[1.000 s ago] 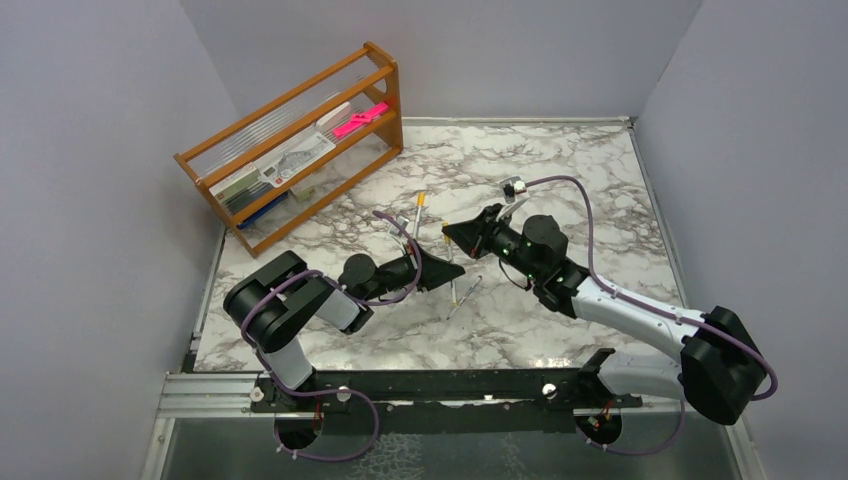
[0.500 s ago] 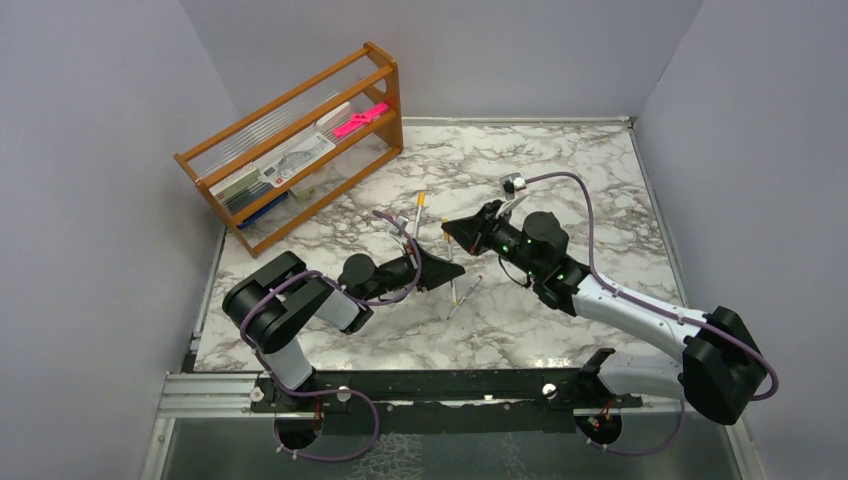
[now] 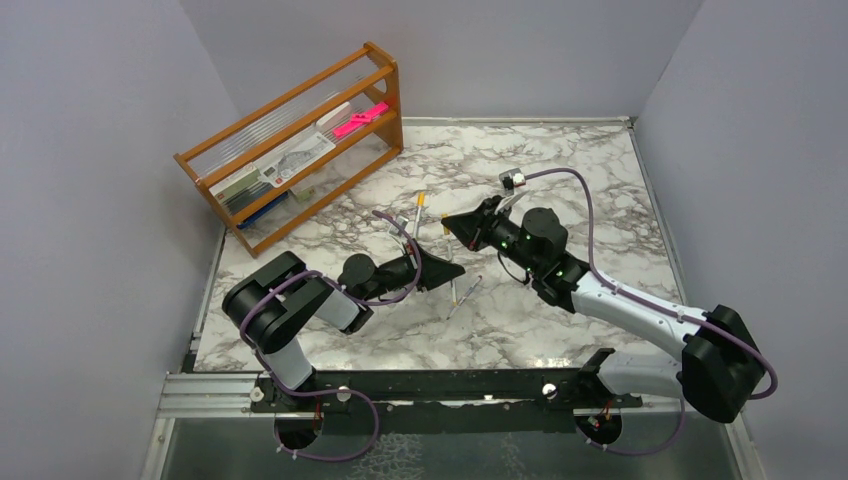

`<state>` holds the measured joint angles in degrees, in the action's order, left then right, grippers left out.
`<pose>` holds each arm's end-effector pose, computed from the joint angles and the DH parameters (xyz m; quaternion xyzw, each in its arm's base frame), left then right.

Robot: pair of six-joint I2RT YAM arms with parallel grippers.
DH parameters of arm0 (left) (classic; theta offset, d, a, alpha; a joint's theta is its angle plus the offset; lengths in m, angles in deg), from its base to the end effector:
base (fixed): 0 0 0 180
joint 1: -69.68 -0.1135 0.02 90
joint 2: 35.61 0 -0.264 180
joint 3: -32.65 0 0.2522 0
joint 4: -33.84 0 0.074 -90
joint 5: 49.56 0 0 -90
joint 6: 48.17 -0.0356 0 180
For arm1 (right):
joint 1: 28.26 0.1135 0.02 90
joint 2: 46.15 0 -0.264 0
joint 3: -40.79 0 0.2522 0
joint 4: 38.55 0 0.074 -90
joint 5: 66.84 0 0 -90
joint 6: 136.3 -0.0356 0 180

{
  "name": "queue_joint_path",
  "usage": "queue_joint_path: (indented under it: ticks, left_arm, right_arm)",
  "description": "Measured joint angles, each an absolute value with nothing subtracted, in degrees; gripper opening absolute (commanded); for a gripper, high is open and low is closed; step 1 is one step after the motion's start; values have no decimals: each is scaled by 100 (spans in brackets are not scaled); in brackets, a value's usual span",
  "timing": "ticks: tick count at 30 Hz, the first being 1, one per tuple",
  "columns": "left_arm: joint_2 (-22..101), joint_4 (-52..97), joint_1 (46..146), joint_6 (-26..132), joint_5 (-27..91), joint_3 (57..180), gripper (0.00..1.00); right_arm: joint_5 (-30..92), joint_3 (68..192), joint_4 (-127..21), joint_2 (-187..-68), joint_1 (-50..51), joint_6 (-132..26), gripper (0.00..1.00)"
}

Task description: Insert the pens into the pen caps

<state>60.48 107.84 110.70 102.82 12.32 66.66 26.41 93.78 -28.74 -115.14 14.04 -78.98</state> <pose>0.1921 -0.1894 0.1749 0.0799 0.6345 -0.6819 0.3552 0.2033 0.1877 0.2786 -0.0813 0.7397 0.4231 0.5169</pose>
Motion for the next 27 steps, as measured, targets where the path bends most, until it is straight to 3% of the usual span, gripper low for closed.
queue_joint_path:
  ticks: [27]
  left_arm:
    - [5836,10791,11070,10271,1237,6666,0]
  right_arm:
    - [2641,9199,-2871,-11271,1402,-7953,1]
